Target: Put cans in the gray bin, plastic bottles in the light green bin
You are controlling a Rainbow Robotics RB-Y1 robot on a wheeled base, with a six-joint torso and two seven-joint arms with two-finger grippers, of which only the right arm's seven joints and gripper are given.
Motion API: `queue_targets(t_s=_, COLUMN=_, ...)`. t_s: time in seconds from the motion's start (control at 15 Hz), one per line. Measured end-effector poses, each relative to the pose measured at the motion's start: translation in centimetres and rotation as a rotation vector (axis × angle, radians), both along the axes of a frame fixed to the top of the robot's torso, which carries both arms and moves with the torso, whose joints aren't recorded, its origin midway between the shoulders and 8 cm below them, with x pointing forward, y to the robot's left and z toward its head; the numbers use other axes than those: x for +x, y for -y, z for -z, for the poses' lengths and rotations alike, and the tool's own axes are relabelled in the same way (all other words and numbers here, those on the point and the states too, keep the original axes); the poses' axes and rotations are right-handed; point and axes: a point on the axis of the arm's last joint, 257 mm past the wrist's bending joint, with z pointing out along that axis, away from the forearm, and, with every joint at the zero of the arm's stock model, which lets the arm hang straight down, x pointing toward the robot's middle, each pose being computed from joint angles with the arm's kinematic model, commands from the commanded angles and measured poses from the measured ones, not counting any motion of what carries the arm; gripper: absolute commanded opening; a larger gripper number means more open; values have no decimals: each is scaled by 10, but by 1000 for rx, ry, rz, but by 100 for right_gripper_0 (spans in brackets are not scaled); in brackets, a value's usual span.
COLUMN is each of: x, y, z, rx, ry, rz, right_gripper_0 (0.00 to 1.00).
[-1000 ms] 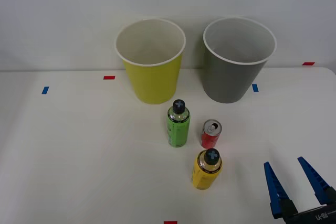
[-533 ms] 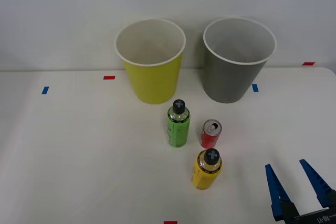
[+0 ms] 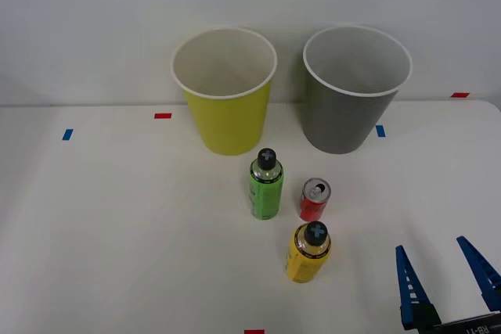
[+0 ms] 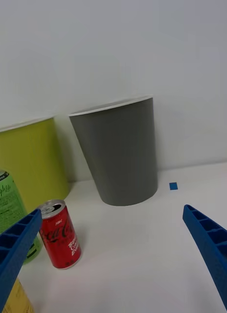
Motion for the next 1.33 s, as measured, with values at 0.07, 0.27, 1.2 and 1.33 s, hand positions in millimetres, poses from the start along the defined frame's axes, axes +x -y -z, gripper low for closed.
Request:
queue_targets(t_s=0.07, x=-1, y=1, z=0, rx=-4, ry=2, rz=10, right_gripper_0=100)
queue_targets(t_s=0.27, x=-4, y=5, z=1, rx=-4, ry=-2, rz=29, right_gripper_0=100)
queue_targets(t_s=1.2, x=-3, y=8, z=1, rx=-21, ry=0, rz=35, right_gripper_0=100)
queue_targets(t_s=1.33, x=-3, y=8, z=1, rx=-21, ry=0, rz=35, right_gripper_0=100)
